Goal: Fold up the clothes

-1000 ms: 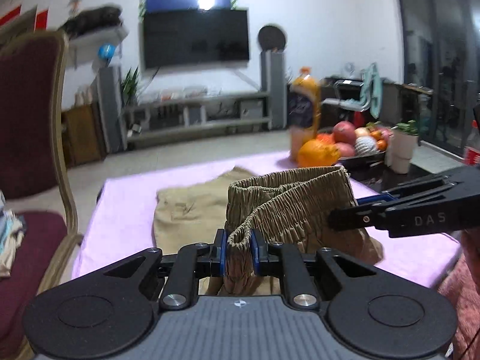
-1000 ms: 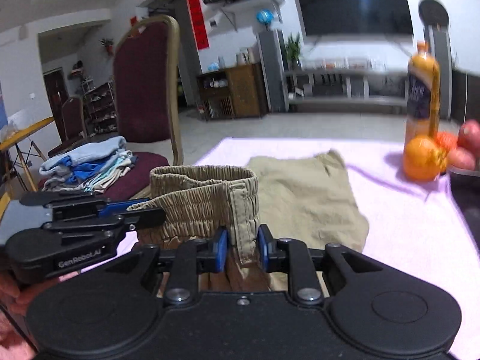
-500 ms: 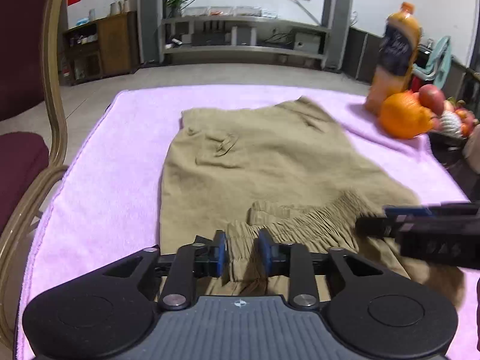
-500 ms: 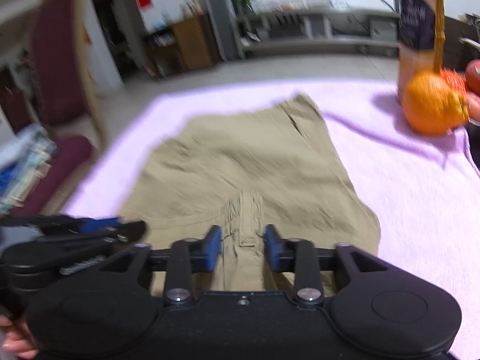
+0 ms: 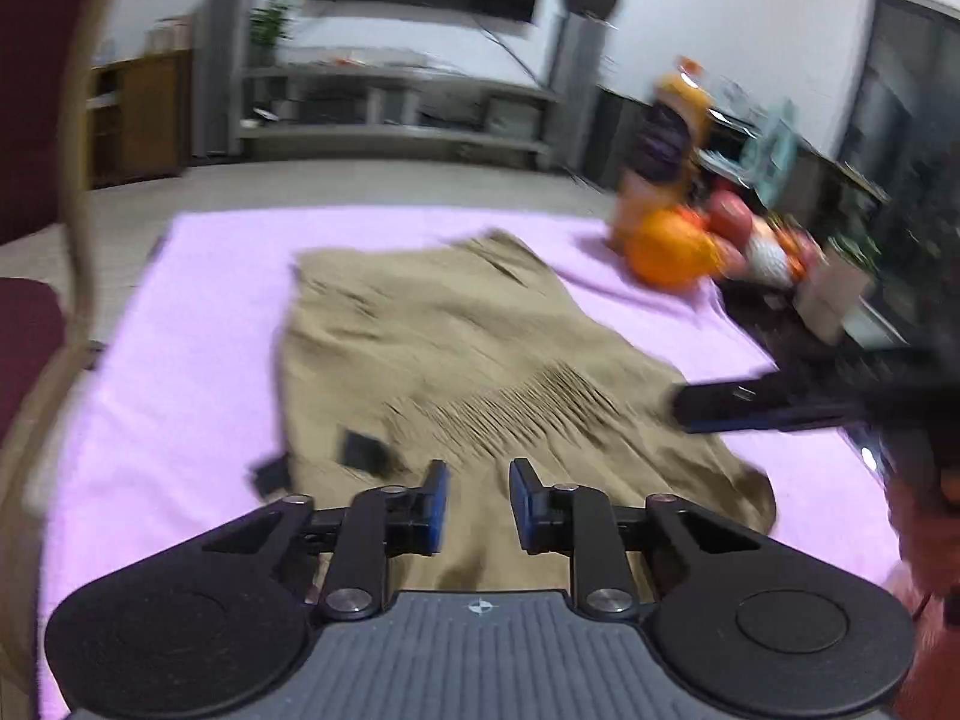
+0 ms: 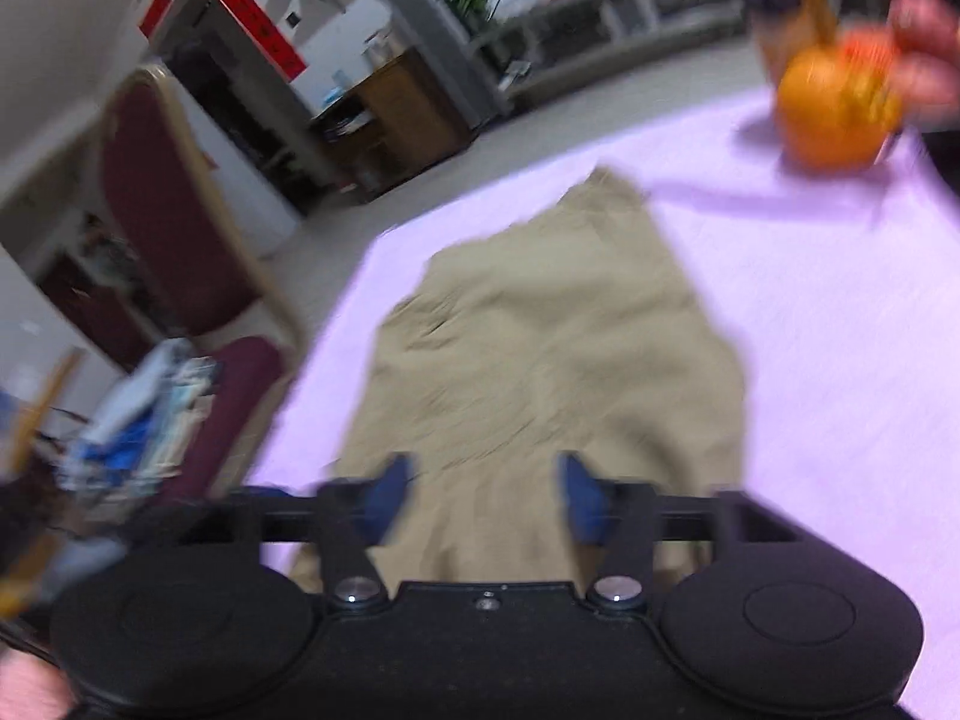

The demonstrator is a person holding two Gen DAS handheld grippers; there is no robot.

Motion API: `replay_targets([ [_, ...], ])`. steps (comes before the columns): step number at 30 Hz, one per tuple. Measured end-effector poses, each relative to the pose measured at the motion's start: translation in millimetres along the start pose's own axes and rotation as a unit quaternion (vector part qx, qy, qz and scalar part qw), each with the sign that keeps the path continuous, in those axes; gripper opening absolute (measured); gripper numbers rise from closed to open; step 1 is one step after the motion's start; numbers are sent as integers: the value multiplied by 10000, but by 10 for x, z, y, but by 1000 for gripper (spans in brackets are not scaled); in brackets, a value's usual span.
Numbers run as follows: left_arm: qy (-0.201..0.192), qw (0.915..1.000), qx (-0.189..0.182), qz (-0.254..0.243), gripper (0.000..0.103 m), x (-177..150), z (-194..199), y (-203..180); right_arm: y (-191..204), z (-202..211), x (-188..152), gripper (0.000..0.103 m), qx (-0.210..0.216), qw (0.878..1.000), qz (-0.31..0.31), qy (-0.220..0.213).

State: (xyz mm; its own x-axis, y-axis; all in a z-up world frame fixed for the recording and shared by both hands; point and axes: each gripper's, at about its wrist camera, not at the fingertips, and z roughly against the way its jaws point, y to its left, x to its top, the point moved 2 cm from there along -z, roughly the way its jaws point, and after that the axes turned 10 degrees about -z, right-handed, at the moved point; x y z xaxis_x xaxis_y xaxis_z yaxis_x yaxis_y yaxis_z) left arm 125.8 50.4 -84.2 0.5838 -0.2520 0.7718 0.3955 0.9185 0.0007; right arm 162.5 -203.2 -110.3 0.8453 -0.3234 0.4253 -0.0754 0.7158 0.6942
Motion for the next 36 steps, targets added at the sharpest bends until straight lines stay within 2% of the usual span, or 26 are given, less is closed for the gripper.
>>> replay_targets([
  [2,264,9995,174,-64,11,-38,-203,-31,-90,-157,-20,27,266,9976,-519,385],
  [5,645,9961,604,-43,10,-65,-497,-19,-269,-434,-67,25,221,9886,-1223,850],
  [6,696,9950,711,16,10,-72,-562,0,-350,-522,-74,21,76,9856,-1409,936],
  [7,694,9944,785,107,12,-78,-604,26,-434,-587,-75,4,-73,9837,-1527,948],
  [8,677,9941,827,185,12,-78,-626,48,-518,-634,-69,0,-167,9815,-1668,927],
  [10,621,9941,811,359,12,-87,-619,101,-681,-604,-17,0,-26,9762,-2062,670],
  [13,527,9940,829,481,12,-104,-531,159,-802,-400,49,0,-207,9749,-2202,260],
  [15,510,9920,1012,562,12,-121,-376,216,-847,-226,51,1,-275,9737,-2261,43],
  [18,367,9897,1226,642,14,-149,-66,270,-869,62,13,18,-317,9729,-2280,-214],
  [19,283,9893,1272,653,14,-159,56,277,-819,124,-5,24,-289,9763,-2129,-248],
  [24,181,9937,915,620,14,-293,293,88,-569,412,-103,29,-121,9894,-1395,-374],
  [26,330,9950,885,326,16,-331,217,-56,-493,267,-198,30,234,9892,-1446,27],
  [29,794,9899,1170,-58,20,-440,-5,-144,-541,-41,-293,30,504,9806,-1761,703],
  [30,942,9870,1292,-140,21,-484,-74,-149,-666,-64,-299,30,437,9748,-2057,744],
  [31,1019,9855,1348,-163,22,-502,-99,-145,-790,-87,-305,18,369,9681,-2351,785],
  [32,1047,9851,1358,-143,22,-502,-93,-133,-914,-110,-312,0,300,9604,-2643,824],
  [33,1057,9851,1357,-90,23,-507,-83,-109,-1038,-133,-318,0,231,9519,-2932,863],
  [34,1055,9852,1349,-15,23,-516,-70,-75,-1154,-127,-316,0,163,9439,-3188,844],
  [36,1054,9851,1340,215,24,-530,-34,3,-1321,85,-250,0,-27,9381,-3442,388],
])
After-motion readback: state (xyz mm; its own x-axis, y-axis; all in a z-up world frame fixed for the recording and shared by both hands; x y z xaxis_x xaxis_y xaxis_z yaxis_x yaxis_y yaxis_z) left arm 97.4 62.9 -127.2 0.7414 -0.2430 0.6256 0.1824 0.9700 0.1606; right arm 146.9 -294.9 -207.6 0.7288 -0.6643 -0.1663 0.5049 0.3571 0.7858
